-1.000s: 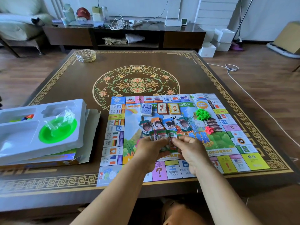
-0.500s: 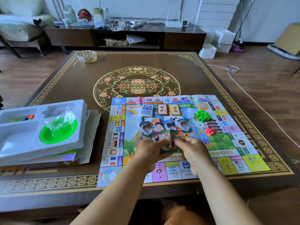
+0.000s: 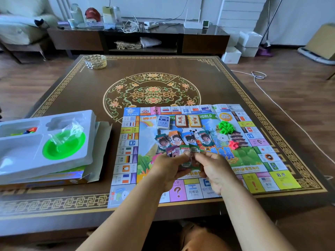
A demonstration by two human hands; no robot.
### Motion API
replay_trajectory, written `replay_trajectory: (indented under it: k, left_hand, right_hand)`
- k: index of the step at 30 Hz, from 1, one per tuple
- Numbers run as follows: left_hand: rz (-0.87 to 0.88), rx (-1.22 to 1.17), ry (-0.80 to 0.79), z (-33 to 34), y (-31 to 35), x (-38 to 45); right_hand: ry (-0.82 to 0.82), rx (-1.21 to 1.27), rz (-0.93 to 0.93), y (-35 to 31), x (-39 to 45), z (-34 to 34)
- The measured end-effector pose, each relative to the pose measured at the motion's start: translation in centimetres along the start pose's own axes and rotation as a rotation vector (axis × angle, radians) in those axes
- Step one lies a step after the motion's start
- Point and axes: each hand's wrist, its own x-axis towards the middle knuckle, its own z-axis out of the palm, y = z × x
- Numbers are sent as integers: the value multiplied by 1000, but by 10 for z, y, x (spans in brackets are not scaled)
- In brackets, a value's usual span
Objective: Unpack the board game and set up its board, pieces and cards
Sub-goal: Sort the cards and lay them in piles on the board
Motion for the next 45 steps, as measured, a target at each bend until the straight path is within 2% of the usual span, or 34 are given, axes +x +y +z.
replay_trajectory:
  k: [3,9,19,28,36,40,43,45]
  left_hand:
    - [-11,-20,27,0,3,-1]
    - [-94,-99,-87,-2,6,-5]
    - [-104,-119,-134,-4,8,-8]
    - [-104,-102,-115,-3,7,-7]
    - [-108,-74,-63,4,1,-1]
    - [-84,-74,-32,4,0,4]
    - [-56,-79,-6,0,1,8]
    - [-59,-76,-1,-1,1,10]
  right_hand:
    - [-2,52,14,1,1,-2]
    - [4,65,-1,0,-1,-1]
    - [53,22,-38,5,8,-5]
    - [106,44,6,8,10,-5]
    - [76,67,29,8,8,-6]
    - [141,2,-34,2,12,-18]
    - [261,-183,-136,-3,23,-36]
    - [274,-325,-155,-1,32,-37]
